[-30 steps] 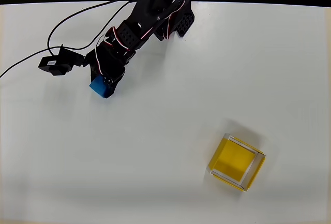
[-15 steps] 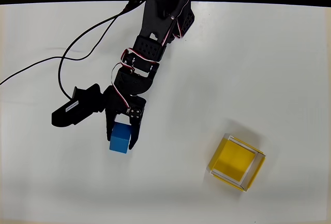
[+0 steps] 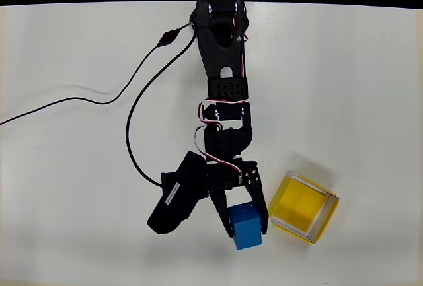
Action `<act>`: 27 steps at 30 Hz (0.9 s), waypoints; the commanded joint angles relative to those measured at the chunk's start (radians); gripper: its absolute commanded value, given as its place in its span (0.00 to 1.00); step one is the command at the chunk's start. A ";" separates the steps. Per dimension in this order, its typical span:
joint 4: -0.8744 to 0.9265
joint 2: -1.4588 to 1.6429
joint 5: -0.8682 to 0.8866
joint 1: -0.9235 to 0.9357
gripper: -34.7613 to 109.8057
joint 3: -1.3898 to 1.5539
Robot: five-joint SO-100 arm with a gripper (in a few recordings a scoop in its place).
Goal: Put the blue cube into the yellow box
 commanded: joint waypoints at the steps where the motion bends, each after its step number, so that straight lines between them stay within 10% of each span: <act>1: -0.031 0.005 0.005 -0.054 0.35 -0.201; 27: 0.060 -0.354 0.170 -0.219 0.35 -0.313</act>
